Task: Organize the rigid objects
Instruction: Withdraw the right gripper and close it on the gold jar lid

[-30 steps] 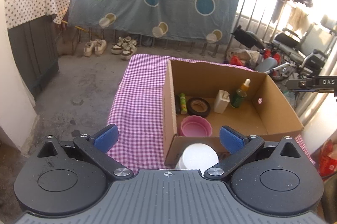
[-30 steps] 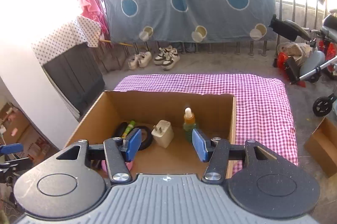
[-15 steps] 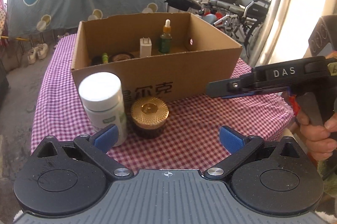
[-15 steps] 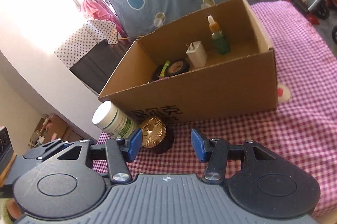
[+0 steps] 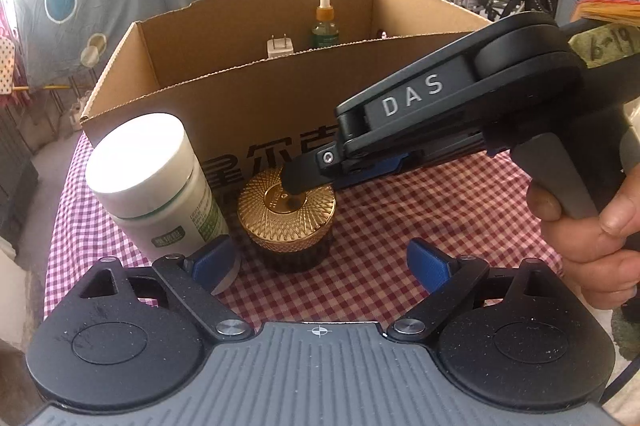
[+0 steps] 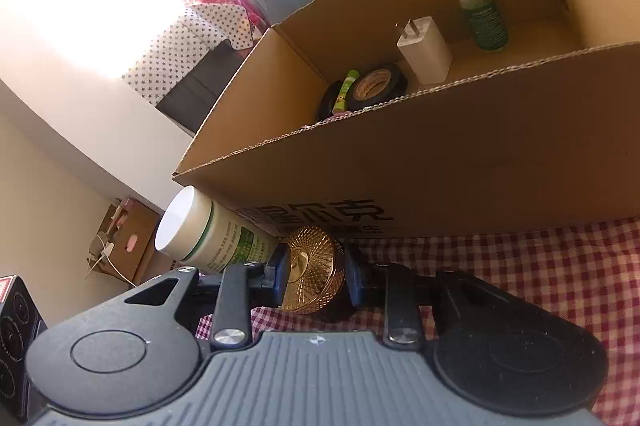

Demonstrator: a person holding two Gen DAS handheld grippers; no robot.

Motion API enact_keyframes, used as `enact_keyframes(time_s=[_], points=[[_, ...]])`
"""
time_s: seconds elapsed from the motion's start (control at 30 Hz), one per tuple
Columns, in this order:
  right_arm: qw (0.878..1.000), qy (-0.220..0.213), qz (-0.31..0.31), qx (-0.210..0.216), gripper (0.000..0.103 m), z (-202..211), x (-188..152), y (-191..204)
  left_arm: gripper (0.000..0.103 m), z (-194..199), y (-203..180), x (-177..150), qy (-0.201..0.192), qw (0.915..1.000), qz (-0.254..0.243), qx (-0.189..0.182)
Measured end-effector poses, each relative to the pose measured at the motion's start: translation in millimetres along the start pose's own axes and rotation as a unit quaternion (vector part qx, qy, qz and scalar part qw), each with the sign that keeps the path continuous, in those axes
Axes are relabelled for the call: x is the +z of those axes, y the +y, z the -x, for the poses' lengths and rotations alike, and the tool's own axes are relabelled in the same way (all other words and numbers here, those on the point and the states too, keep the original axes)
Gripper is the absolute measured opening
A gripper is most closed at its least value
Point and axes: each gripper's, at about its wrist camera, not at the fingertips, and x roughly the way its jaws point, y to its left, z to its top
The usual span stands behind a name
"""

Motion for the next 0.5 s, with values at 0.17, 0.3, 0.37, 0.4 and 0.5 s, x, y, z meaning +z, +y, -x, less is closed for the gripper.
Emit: enact_keyframes(time_s=[0.17, 0.3, 0.37, 0.4, 0.5], points=[[1.0, 0.004, -0.012, 0.009, 0.031, -5.2, 3.0, -7.4, 0.094, -10.0, 1.7, 0.6, 0.01, 0.9998, 0.009, -0.017], [1.0, 0.004, -0.022, 0.018, 0.031, -2.4, 2.3, -12.6, 0.095, -12.8, 1.3, 2.7, 0.014, 0.9996, 0.011, -0.02], [1.0, 0.003, -0.023, 0.02, 0.031, -0.4, 1.1, -14.2, 0.095, -13.1, 0.6, 2.8, 0.013, 0.9996, 0.013, -0.022], [0.999, 0.003, -0.025, 0.021, 0.031, 0.5, 1.2, -15.9, 0.095, -14.3, 0.2, 3.8, 0.014, 0.9995, 0.014, -0.025], [0.999, -0.001, -0.03, 0.019, 0.032, 5.3, 0.4, -20.0, 0.095, -14.0, -2.3, 5.3, 0.014, 0.9992, 0.016, -0.035]])
